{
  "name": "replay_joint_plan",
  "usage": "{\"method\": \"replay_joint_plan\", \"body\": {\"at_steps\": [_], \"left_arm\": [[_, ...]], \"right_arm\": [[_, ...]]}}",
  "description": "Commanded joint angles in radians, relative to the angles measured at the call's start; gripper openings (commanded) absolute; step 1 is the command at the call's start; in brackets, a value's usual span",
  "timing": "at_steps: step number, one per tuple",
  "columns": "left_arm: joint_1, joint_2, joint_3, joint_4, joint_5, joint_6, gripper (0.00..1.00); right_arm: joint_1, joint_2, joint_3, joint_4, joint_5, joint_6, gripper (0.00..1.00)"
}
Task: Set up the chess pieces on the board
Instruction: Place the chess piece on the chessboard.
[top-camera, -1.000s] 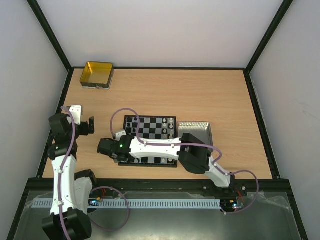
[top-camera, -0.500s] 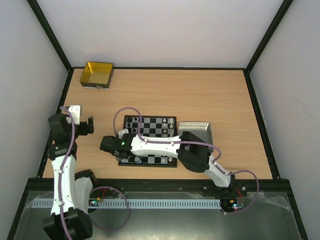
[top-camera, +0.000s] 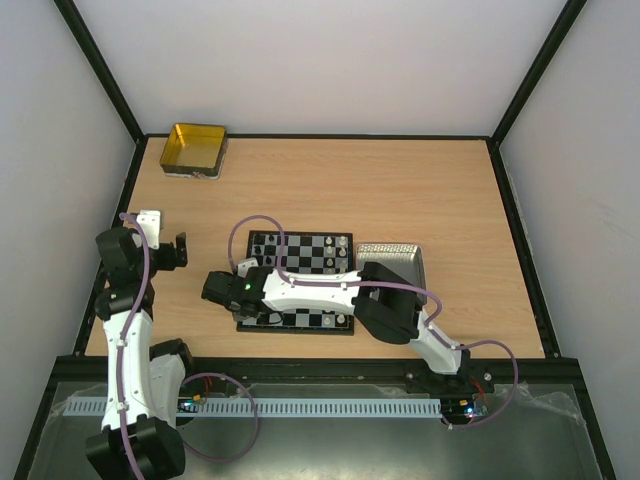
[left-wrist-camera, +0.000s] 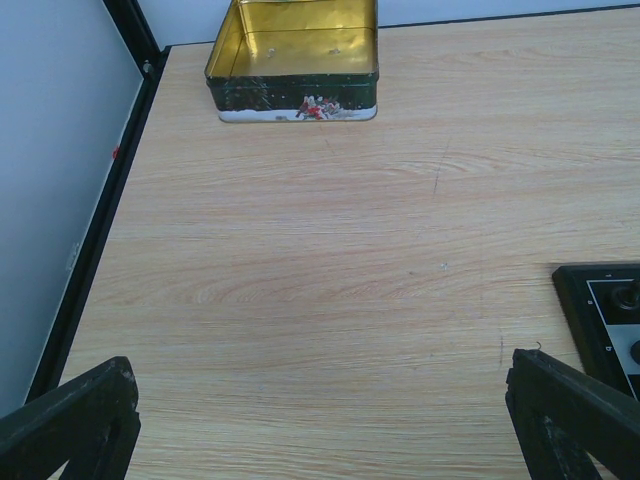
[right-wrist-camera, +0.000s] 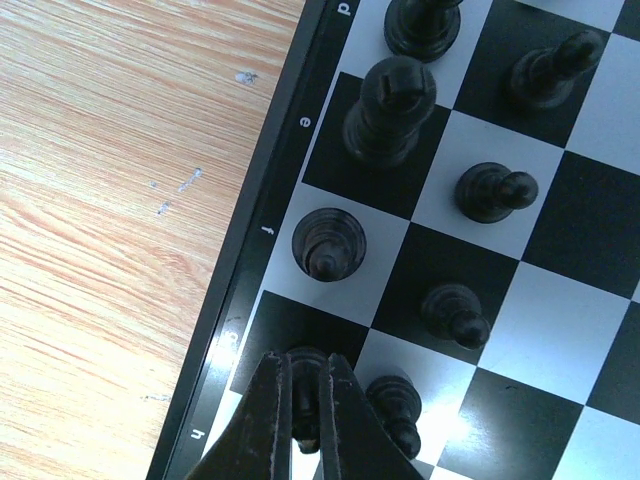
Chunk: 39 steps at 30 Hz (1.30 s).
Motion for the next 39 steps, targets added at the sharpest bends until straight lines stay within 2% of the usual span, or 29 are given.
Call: {"method": "replay_joint_plan", "body": {"at_steps": [1, 15, 39], "left_arm": [[0.005, -0.003, 0.003, 0.016, -0.001, -0.010, 0.99], [0.006, -0.005, 0.001, 0.017, 0.004, -0.007, 0.99], [0.006, -0.005, -0.003, 0.015, 0.019, 0.001, 0.99]], "right_arm": [[-0.004, 0.002, -0.011, 0.006, 0.006, -0.009, 0.02], [-0.009, 0.008, -0.006, 0.012, 0.002, -0.010, 0.03], [-0.015, -0.018, 0.011, 0.006, -0.009, -0.002, 0.17]]}}
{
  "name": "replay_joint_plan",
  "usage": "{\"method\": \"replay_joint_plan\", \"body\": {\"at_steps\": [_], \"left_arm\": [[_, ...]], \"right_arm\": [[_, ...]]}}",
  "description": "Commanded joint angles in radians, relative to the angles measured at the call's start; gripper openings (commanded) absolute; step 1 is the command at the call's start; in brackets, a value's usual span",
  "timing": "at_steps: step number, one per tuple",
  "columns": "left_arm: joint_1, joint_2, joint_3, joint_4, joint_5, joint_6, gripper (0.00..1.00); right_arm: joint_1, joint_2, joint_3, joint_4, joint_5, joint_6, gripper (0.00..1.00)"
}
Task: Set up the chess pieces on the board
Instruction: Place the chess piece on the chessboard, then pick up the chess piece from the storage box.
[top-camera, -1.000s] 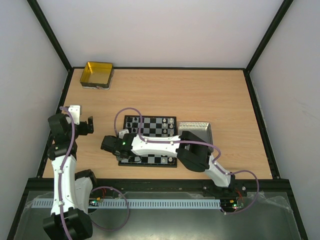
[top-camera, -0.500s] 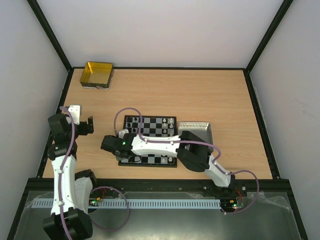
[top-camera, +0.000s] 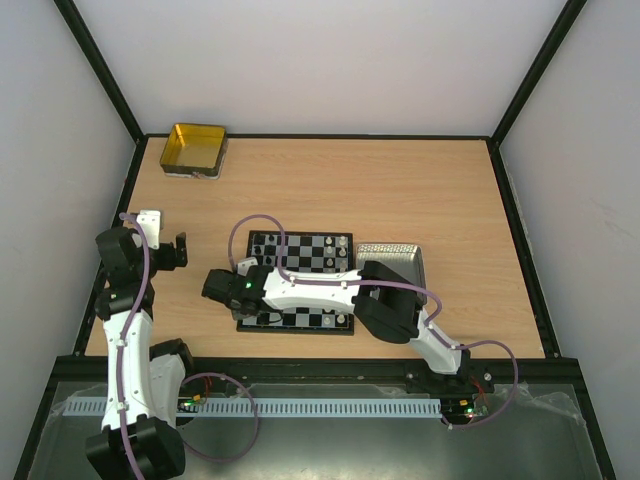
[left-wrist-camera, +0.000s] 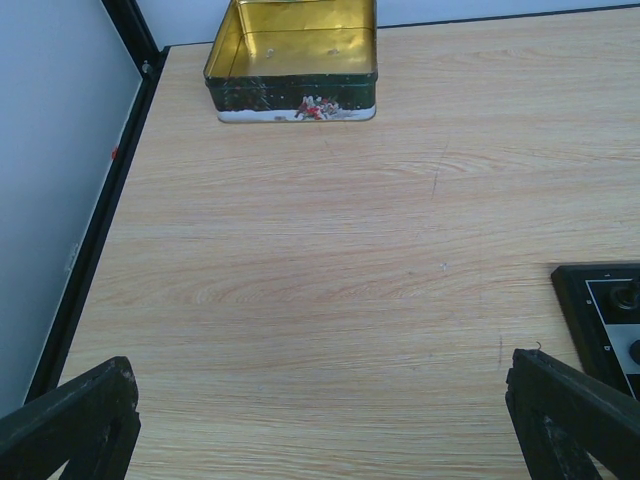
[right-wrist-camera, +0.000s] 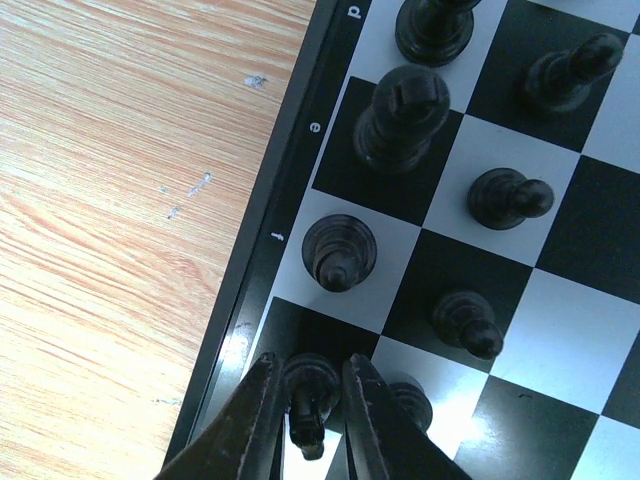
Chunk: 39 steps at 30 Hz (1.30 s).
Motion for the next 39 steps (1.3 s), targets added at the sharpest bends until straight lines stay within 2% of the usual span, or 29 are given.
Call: {"method": "replay_joint_plan", "body": {"at_steps": [1, 16, 19, 23, 29, 35, 37, 39], "left_arm": [[0.006, -0.009, -0.004, 0.015, 0.022, 0.003, 0.99], [0.006, -0.021, -0.009, 0.017, 0.037, 0.008, 0.99], [0.006, -0.022, -0.011, 0.017, 0.038, 0.008, 0.99], [0.007, -0.021, -0.010, 0.017, 0.037, 0.008, 0.99], [0.013, -0.020, -0.010, 0.018, 0.046, 0.010, 0.99], [0.014, -0.017, -0.013, 0.017, 0.053, 0.014, 0.99], [0.014, -0.020, -0.012, 0.016, 0.060, 0.017, 0.99], [0.014, -0.026, -0.010, 0.010, 0.073, 0.022, 0.99]], "right_arm": [[-0.006, -0.020, 0.011, -0.010, 0.012, -0.002, 0.17], [-0.008, -0.099, -0.013, 0.009, 0.014, 0.023, 0.18], [-0.008, -0.120, -0.025, 0.005, 0.018, 0.025, 0.21], [-0.008, -0.189, -0.068, 0.017, 0.028, 0.042, 0.21], [-0.011, -0.382, -0.234, -0.003, 0.134, 0.083, 0.22], [-0.086, -0.631, -0.535, -0.023, 0.211, 0.155, 0.23], [-0.123, -0.720, -0.634, -0.017, 0.220, 0.177, 0.30], [-0.153, -0.787, -0.713, -0.009, 0.222, 0.189, 0.32]]}}
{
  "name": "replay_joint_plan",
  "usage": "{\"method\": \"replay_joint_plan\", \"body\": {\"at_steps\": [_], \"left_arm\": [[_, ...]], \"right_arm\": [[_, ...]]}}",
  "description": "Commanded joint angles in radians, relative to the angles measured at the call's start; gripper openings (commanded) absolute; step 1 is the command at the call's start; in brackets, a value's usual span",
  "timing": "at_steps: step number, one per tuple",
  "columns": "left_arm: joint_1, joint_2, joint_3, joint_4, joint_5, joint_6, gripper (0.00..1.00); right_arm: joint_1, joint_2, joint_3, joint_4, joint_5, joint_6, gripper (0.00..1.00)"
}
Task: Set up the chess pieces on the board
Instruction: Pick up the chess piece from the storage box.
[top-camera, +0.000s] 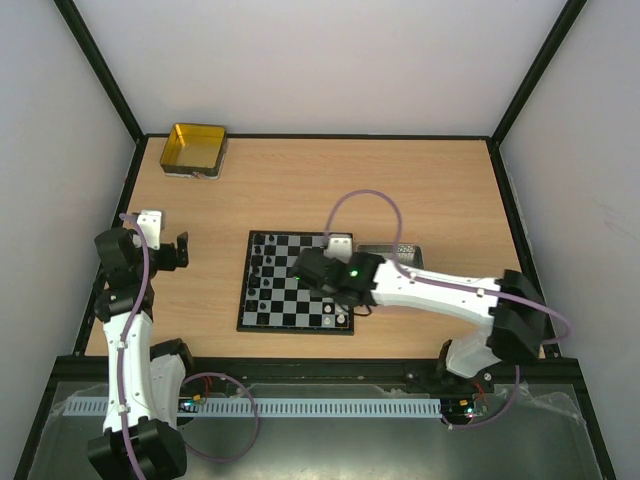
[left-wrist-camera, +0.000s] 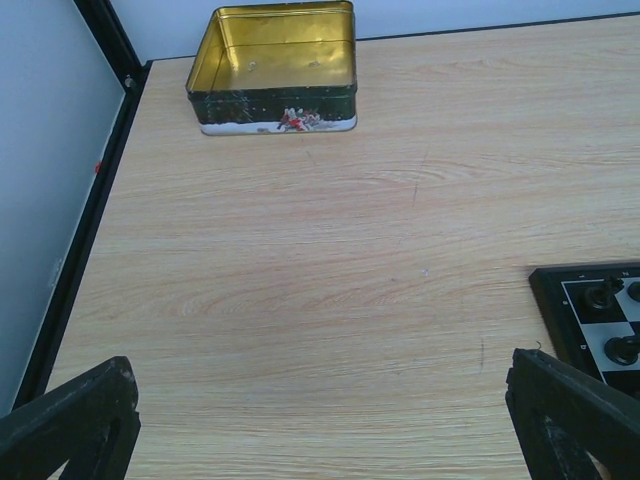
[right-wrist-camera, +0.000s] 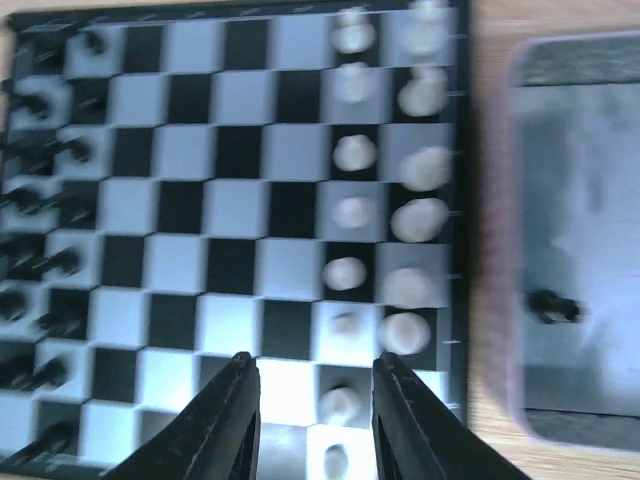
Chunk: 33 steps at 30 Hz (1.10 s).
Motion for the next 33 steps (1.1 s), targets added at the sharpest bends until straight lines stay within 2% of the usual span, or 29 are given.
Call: {"method": "replay_joint_plan", "body": {"at_steps": [1, 4, 6, 12, 16, 33], "left_arm": [[0.008, -0.021, -0.010, 0.008, 0.037, 0.014, 0.99], [0.008, -0.039, -0.014, 0.006, 0.049, 0.017, 0.99], [0.010, -0.043, -0.014, 0.006, 0.056, 0.021, 0.99], [0.011, -0.040, -0.012, 0.001, 0.068, 0.026, 0.99], [0.010, -0.046, -0.012, -0.002, 0.077, 0.030, 0.99], [0.010, -0.046, -0.014, -0.003, 0.082, 0.034, 0.99]], "right_arm": [[-0.066, -0.138, -0.165, -0.014, 0.071, 0.064, 0.32], [-0.121, -0.208, -0.253, 0.007, 0.057, 0.068, 0.33], [-0.154, -0.250, -0.301, 0.029, 0.051, 0.066, 0.42], [-0.295, -0.336, -0.450, 0.132, -0.055, 0.021, 0.43], [-0.351, -0.330, -0.489, 0.181, -0.099, -0.014, 0.42], [-0.380, -0.278, -0.600, 0.330, -0.201, -0.049, 0.38]]}}
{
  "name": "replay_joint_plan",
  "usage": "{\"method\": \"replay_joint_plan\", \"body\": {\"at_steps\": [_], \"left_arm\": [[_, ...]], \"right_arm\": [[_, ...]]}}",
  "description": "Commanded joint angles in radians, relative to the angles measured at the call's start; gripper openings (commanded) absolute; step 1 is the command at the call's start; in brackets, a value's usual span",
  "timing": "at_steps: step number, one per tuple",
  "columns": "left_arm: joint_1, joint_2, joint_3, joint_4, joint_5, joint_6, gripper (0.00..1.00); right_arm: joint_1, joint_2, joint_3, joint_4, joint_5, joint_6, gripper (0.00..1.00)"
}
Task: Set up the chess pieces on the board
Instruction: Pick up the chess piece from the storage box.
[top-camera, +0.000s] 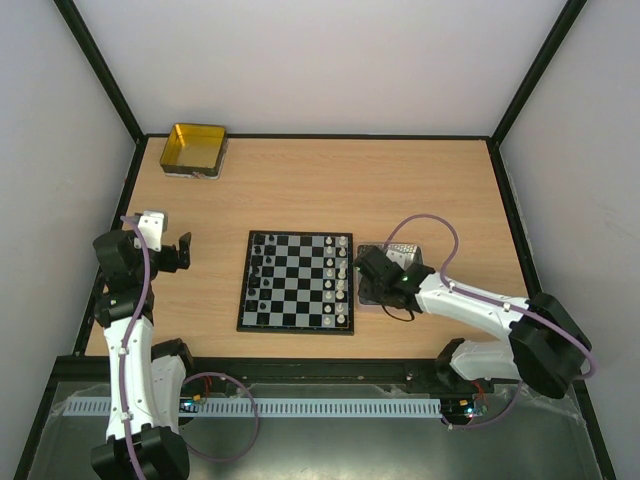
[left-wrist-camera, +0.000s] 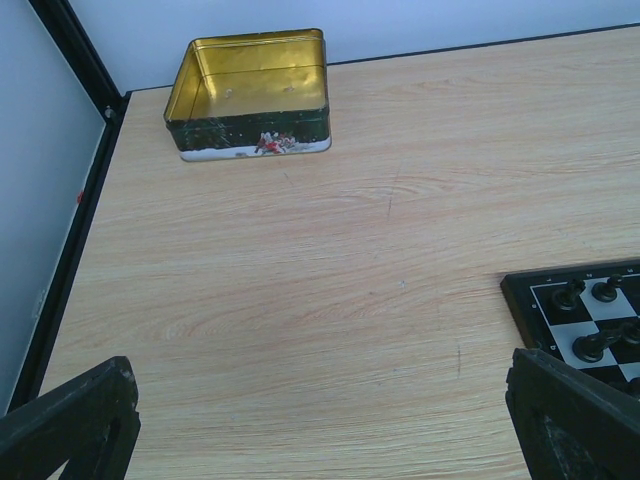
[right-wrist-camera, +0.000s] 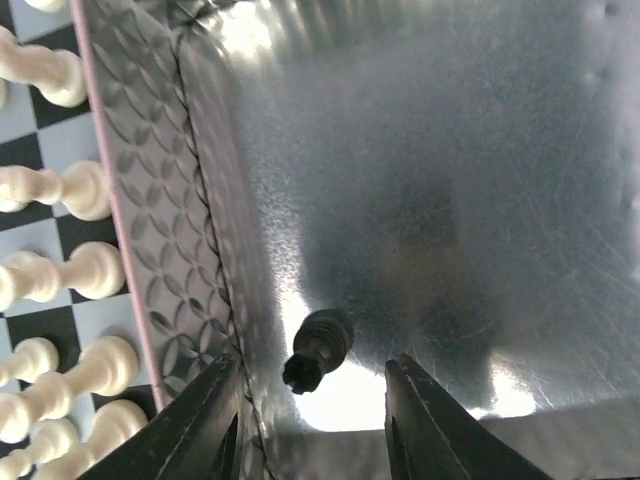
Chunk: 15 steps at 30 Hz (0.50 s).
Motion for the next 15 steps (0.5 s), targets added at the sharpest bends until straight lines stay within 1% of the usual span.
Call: {"method": "replay_joint_plan", "body": {"at_steps": [1, 12, 14, 15], "left_arm": [[0.005, -0.007, -0.010, -0.002, 0.016, 0.009, 0.99], [0.006, -0.009, -0.011, -0.004, 0.020, 0.012, 0.99], [0.006, -0.008, -0.012, -0.004, 0.021, 0.012, 0.99], [0.005, -0.009, -0.011, -0.004, 0.021, 0.012, 0.99]], "right_arm": [[-0.005, 0.015, -0.043, 0.046, -0.017, -0.005, 0.37], [-0.005, 0.059, -0.044, 0.082, -0.022, -0.022, 0.29], [-0.005, 0.070, -0.040, 0.084, -0.018, -0.022, 0.25], [-0.005, 0.074, -0.037, 0.083, -0.015, -0.023, 0.21]]}}
